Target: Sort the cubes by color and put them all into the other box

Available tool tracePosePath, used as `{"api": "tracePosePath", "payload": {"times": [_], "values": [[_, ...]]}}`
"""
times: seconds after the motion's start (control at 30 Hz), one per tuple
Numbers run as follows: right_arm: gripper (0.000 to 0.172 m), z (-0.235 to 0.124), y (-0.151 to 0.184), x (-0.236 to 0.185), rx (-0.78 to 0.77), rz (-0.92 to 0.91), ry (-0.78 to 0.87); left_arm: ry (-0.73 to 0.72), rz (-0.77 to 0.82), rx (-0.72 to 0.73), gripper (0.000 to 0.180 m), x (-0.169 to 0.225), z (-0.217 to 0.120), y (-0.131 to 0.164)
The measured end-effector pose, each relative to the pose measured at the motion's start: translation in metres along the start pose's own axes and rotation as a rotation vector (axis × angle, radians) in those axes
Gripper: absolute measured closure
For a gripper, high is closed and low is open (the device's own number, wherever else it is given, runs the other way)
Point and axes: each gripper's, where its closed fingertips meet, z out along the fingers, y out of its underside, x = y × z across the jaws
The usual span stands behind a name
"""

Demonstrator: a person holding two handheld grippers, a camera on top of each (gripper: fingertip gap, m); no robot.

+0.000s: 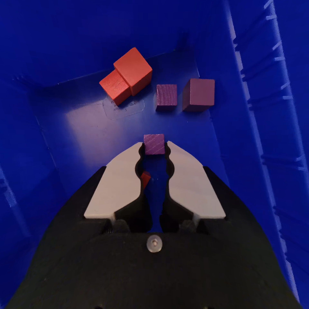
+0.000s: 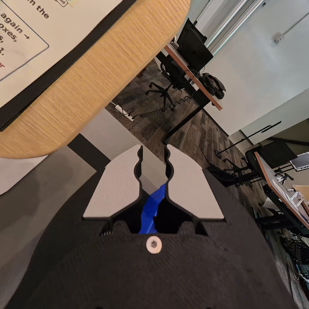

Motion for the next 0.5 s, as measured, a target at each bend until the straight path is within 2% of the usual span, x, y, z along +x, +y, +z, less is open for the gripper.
{"api": "tracePosePath", "payload": {"times": [0.1,0.2,0.33,0.5], "values": [[0.147,-0.002,-0.005,-0.002,0.016,-0.007,-0.001,0.035,-0.013,0.057,0.157,0.004,-0.008,-0.009],[0.146,-0.006,-0.015,-0.005,0.055,-0.019,-0.01,0.103,-0.032,0.161,0.157,0.013,-0.032,-0.025],[0.143,-0.019,-0.039,-0.013,0.151,-0.047,-0.028,0.247,-0.031,0.363,0.158,0.04,-0.088,-0.058],[0.141,-0.046,-0.084,-0.032,0.316,-0.115,-0.046,0.43,0.098,0.578,0.158,0.113,-0.171,-0.092]]}}
